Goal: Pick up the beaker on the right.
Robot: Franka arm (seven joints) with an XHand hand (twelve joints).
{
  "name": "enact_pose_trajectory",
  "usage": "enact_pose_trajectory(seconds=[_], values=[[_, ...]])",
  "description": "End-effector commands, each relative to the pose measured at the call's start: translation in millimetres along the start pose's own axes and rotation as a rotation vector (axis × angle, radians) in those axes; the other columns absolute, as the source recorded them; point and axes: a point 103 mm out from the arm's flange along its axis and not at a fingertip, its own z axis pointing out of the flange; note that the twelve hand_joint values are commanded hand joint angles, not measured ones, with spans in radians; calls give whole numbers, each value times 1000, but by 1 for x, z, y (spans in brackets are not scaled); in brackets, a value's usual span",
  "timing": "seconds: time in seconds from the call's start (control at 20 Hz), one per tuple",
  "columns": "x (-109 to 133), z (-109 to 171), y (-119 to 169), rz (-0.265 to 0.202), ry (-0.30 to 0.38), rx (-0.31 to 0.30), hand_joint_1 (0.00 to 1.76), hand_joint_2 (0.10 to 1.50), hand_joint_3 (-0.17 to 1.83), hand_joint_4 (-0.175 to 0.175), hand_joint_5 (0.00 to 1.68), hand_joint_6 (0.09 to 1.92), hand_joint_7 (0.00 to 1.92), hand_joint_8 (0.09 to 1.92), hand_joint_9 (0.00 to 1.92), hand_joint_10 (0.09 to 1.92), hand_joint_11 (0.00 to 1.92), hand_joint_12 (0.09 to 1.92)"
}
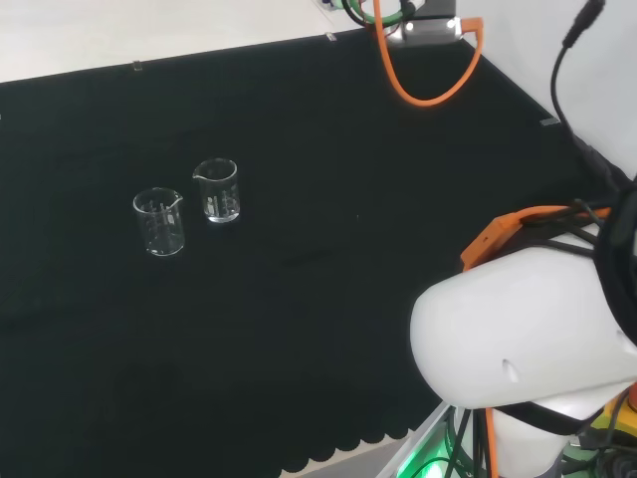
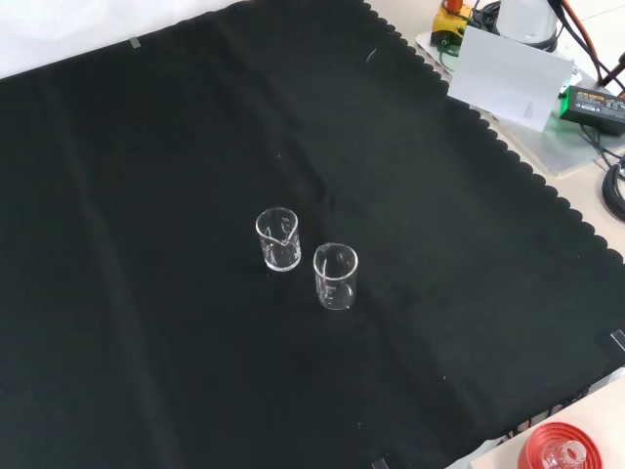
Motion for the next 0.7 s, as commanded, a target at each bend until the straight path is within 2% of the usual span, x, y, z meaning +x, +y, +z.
enact_pose_trajectory(seconds=[0.05, 0.25, 0.5, 0.7], values=[[0, 47, 59, -29, 57, 5, 277, 1176, 229, -26, 248, 87, 116, 483, 132, 645, 0, 912], [-1, 66, 82, -47, 68, 14, 300, 1158, 223, -27, 248, 87, 119, 484, 135, 647, 0, 914], [9, 90, 109, -128, 121, -19, 406, 1078, 194, -28, 249, 87, 145, 498, 169, 659, 0, 919], [18, 111, 118, -180, 156, -9, 475, 1031, 196, -30, 260, 87, 171, 518, 209, 662, 0, 998]])
